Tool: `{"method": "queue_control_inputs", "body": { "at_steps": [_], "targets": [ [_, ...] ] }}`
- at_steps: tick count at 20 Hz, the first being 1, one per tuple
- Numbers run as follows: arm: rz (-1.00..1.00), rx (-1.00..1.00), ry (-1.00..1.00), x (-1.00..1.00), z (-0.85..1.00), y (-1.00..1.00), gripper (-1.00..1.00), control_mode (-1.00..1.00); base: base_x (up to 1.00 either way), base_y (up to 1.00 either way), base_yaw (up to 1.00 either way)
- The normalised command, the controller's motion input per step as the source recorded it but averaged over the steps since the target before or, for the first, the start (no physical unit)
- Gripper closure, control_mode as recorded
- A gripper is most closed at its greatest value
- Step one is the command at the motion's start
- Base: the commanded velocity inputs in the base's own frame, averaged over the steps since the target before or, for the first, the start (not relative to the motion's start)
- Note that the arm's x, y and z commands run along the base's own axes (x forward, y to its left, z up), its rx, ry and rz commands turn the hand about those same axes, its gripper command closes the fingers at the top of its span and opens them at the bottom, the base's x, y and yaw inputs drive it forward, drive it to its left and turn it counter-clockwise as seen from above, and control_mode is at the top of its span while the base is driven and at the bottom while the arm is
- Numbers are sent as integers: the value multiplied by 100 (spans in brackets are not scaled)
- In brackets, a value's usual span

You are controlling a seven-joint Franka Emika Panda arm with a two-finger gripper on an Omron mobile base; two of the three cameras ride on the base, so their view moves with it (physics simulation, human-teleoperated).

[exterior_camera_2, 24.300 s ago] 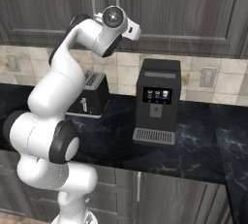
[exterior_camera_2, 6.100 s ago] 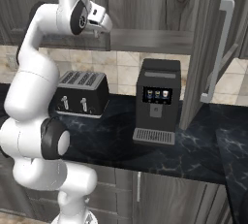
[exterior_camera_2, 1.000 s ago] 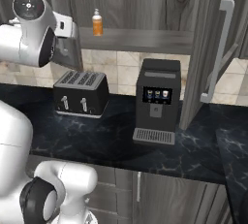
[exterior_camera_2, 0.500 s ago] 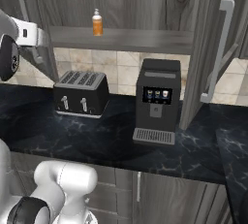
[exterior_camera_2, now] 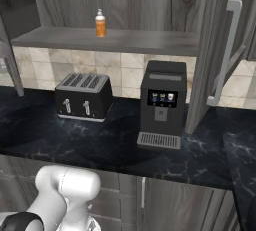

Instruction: Open the cabinet. Pick the soap dispenser and place it next to the sink. Then close the cabinet.

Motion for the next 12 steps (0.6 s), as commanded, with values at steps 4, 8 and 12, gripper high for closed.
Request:
{"method": "queue_control_inputs", "body": {
  "at_steps": [4,8,12],
  "targets": [
    [0,0,0,-4,0,3,100,-100,0,0,0],
    [0,0,0,0,0,0,-100,-100,0,0,0],
    [0,0,0,-1,0,0,-100,-100,0,0,0]
  ]
}}
